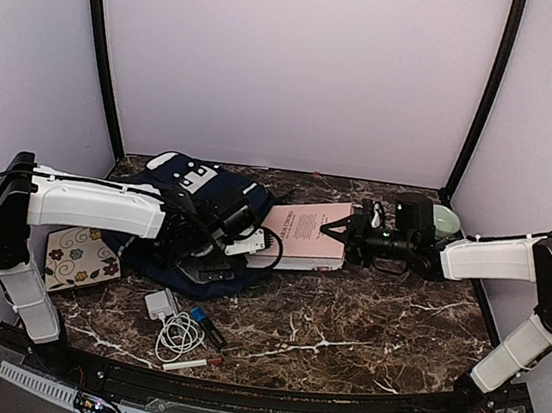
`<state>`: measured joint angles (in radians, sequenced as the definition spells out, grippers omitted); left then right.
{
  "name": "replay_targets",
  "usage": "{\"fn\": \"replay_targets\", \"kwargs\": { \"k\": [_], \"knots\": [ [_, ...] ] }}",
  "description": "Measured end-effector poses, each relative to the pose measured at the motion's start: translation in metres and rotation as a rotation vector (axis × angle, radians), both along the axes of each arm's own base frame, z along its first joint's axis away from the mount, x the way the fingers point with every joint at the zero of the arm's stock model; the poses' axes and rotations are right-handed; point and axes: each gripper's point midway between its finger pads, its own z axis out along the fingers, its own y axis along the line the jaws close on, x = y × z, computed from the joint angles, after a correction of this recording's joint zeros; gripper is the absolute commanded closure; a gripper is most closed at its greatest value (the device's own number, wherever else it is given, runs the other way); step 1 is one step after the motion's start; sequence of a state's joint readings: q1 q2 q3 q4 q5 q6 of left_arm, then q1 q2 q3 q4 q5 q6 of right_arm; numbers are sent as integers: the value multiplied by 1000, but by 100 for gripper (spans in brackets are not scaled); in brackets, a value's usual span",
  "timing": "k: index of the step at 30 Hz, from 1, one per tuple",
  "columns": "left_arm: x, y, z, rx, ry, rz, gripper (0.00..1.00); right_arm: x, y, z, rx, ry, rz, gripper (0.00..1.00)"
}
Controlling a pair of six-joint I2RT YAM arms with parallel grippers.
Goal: Pack the student bag
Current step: Open the second largest pocket of the student bag, then place the book in the second largest pocket of the bag.
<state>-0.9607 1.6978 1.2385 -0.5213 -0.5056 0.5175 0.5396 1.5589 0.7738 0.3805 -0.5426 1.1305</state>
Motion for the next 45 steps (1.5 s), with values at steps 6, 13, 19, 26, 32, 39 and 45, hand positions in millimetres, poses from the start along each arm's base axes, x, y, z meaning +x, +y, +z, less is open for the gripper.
{"fn": "replay_targets", "kwargs": {
  "k": [6, 13, 19, 26, 32, 39, 45],
  "knots": [
    [25, 24, 2, 84, -98, 102, 45, -2, -2, 2, -13, -4, -1, 64],
    [28, 30, 41, 26, -200, 146, 100, -4, -4, 9, -54, -16, 6, 64],
    [28, 47, 109, -178, -298, 213, 100, -12, -3, 35, -86, -71, 1, 64],
    [11, 43, 126, -254, -306, 168, 100, -29, 27, 67, -37, -114, 55, 64],
    [3, 27, 122, -265, -299, 131, 100, -29, 41, 65, 35, -66, 32, 65],
    [11, 19, 126, -280, -337, 141, 100, -23, 34, 68, 66, -37, -7, 63],
    [16, 14, 133, -340, -361, 163, 100, -18, -46, 126, -9, -184, -177, 60]
  ]
}}
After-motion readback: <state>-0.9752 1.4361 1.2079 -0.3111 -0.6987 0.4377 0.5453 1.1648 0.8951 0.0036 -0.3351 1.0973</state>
